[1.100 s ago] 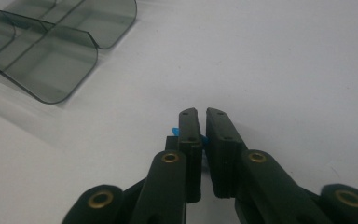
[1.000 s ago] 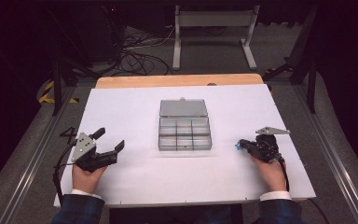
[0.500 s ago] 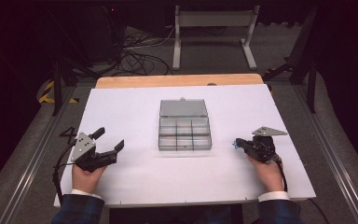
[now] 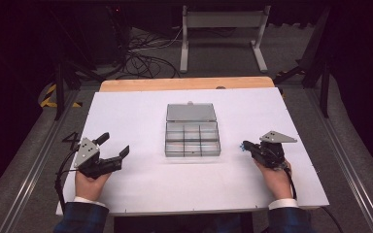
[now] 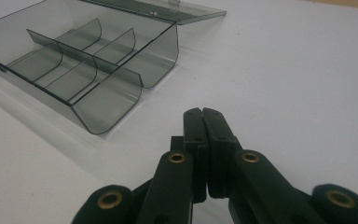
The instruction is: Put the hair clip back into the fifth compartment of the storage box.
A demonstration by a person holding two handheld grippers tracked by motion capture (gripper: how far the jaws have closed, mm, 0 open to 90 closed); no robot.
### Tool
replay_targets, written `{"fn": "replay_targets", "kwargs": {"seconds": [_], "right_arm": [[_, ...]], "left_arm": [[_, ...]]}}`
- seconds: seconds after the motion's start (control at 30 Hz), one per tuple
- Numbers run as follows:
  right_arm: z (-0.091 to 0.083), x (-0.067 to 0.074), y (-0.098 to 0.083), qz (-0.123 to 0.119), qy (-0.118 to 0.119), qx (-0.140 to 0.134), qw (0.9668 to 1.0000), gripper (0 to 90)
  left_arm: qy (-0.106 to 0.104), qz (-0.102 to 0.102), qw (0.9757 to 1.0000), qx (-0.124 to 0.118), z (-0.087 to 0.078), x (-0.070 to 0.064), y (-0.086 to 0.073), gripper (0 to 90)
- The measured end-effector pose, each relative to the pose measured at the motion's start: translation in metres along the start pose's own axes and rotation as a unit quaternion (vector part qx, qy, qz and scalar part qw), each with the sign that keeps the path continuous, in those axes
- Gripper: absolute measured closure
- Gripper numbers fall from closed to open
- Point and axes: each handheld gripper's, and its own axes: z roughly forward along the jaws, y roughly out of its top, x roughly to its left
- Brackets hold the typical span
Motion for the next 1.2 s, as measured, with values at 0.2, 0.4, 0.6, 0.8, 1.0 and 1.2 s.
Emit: {"fn": "replay_targets", "kwargs": {"seconds": [0.2,0.4,0.6,0.8,1.0,1.2], "right_arm": [[0.002,0.005,0.003,-0.009,-0.002,-0.007,0.9999,89.3],[0.003,0.008,0.005,-0.020,-0.008,-0.011,0.9997,89.3],[0.004,0.010,0.007,-0.025,-0.012,-0.019,0.9994,89.3],[0.004,0.012,0.008,-0.040,-0.020,-0.028,0.9986,89.3],[0.004,0.015,0.010,-0.050,-0.018,-0.037,0.9979,89.3],[0.002,0.021,0.014,-0.058,-0.012,-0.052,0.9969,89.3]], "left_arm": [[0.008,-0.006,0.9999,-0.007,-0.002,0.001,0.000,10.7],[0.004,-0.005,1.0000,-0.007,-0.001,0.001,0.000,10.6],[-0.009,-0.008,0.9999,-0.010,0.000,0.000,0.000,10.5],[-0.009,-0.007,0.9999,-0.006,0.000,0.000,0.000,10.1],[-0.008,-0.005,0.9999,-0.006,0.000,-0.001,0.000,10.2],[-0.014,-0.006,0.9999,-0.006,0.001,-0.001,0.000,10.2]]}}
